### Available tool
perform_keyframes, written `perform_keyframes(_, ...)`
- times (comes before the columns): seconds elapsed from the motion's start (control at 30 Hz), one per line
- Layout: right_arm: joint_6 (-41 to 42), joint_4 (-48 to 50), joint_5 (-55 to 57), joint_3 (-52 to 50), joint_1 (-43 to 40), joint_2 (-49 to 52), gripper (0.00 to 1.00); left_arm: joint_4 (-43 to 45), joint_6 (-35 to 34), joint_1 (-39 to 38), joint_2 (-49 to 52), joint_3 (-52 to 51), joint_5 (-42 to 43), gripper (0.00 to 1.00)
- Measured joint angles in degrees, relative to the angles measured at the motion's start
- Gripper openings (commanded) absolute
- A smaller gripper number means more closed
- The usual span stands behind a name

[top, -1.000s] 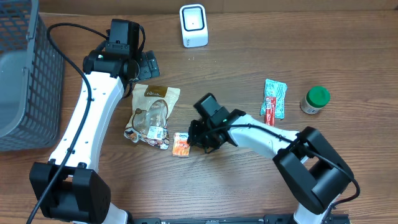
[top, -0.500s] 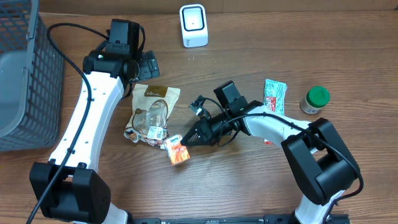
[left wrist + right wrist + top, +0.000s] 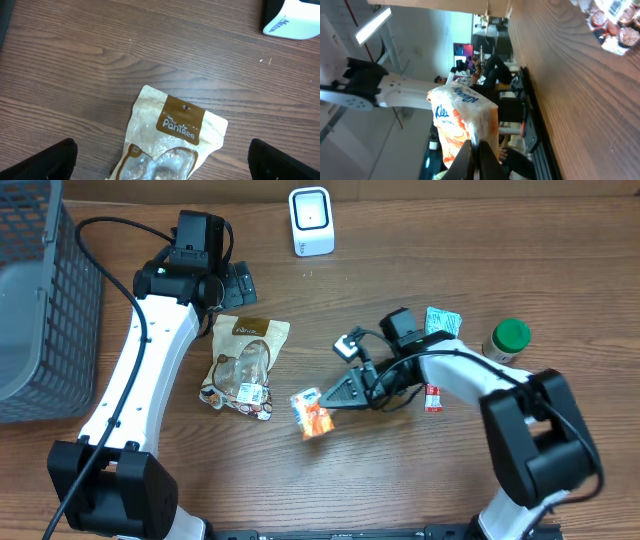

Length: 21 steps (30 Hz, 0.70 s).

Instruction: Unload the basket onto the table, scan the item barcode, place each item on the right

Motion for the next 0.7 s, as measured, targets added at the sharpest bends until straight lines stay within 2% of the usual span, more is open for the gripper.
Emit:
perform_keyframes(0.33,-5.5,-7.3,-0.6,0.0,-6.0,-23.5,0.04,0.0,0.0,0.0,0.0,0.0,0.0,1.00)
perform_keyframes(0.47,-5.0,-8.1,-0.6,0.0,-6.3,-31.1,0.04,0.0,0.0,0.0,0.0,0.0,0.0,1.00)
perform_keyframes(0.7,0.4,-2.9,-0.6,0.0,-6.3,-36.8,0.04,0.0,0.0,0.0,0.0,0.0,0.0,1.00)
